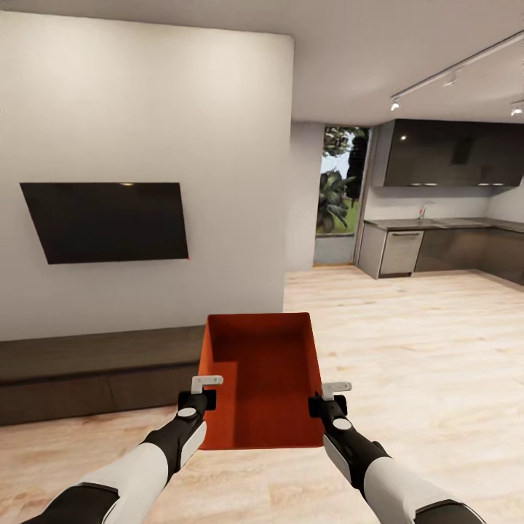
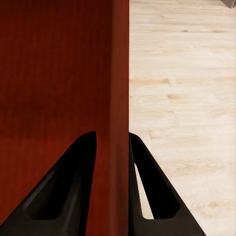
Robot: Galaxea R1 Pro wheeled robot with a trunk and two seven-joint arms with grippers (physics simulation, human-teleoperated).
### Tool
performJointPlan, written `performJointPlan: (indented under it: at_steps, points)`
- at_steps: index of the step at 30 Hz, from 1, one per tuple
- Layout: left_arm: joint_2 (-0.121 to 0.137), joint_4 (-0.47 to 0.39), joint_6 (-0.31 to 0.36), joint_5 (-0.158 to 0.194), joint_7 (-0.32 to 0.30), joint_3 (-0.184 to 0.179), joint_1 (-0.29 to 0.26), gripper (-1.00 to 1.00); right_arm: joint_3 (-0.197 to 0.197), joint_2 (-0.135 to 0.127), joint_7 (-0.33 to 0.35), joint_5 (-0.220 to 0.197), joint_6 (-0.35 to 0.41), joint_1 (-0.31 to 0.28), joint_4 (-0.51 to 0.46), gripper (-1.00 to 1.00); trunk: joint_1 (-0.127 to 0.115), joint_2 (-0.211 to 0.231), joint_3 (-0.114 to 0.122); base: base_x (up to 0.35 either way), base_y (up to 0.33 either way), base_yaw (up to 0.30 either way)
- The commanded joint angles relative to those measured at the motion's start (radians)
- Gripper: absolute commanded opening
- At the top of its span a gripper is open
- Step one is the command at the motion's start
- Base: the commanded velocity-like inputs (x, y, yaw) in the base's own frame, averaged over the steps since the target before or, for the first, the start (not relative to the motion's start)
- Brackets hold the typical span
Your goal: Move the two storage containers from the living room to the garage. In the garage, place one container on the floor and stack the other container on top of it (either order is fine).
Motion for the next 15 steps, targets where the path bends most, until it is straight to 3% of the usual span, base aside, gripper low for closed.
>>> performJointPlan:
  at_steps: [1,15]
  points:
    - [0.001,-0.007,-0.037,-0.009,0.018,0.033,-0.002,-1.00,-0.014,-0.001,-0.079,-0.018,-0.006,-0.001,0.005,-1.00,0.000,-0.002,0.000,0.000,0.000,0.000]
    - [0.000,-0.007,-0.038,-0.009,0.018,0.033,-0.002,-1.00,-0.015,-0.002,-0.076,-0.018,-0.006,-0.001,0.005,-1.00,0.000,-0.002,0.012,0.000,0.000,0.000]
